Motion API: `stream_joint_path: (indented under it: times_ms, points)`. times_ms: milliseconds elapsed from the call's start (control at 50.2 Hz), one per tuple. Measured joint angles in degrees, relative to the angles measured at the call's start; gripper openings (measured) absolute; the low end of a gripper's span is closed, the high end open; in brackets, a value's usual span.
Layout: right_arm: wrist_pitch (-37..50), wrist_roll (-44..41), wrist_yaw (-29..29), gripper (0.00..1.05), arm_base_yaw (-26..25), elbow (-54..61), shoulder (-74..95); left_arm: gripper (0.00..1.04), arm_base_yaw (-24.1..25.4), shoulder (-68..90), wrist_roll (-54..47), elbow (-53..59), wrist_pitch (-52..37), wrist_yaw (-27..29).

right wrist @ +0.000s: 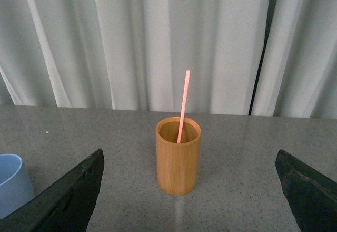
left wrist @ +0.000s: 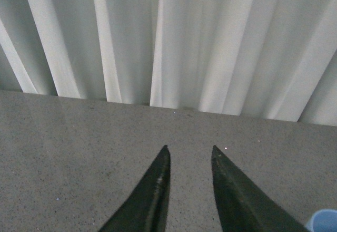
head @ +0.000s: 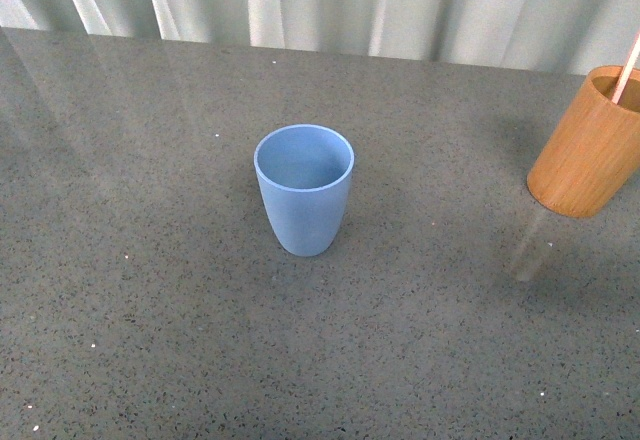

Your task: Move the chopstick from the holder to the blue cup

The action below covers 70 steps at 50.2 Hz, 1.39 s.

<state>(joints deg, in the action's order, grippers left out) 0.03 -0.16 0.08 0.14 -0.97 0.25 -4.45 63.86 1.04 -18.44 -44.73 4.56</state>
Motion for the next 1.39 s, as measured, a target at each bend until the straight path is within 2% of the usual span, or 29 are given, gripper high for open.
stream_joint_path:
  times_ms: [100,139,239,637,717,1135,1393]
  points:
    - [0.0,0.0,0.0,0.95,0.0,0.0,0.0,0.12,0.5,-2.8,-0.3,3.1,-0.1,-1.0]
    - [0.0,0.0,0.0,0.95,0.0,0.0,0.0,0.03,2.3,-4.6,-0.3,4.6,0.0,-4.0]
    - [0.0,0.0,0.0,0.95,0.0,0.0,0.0,0.04,4.3,-8.9,-0.6,7.9,0.6,-4.2]
    - [0.0,0.0,0.0,0.95,0.0,0.0,0.0,0.04,4.3,-25.5,-0.6,15.3,10.0,-4.4]
    - [0.0,0.0,0.0,0.95,0.0,0.0,0.0,0.04,4.3,-26.9,-0.6,17.3,8.6,-4.6]
    - [0.0,0.0,0.0,0.95,0.0,0.0,0.0,0.04,4.3,-42.9,-0.7,17.4,23.6,-4.5]
    - [0.0,0.0,0.0,0.95,0.0,0.0,0.0,0.04,4.3,-48.8,-0.7,17.4,29.4,-4.5]
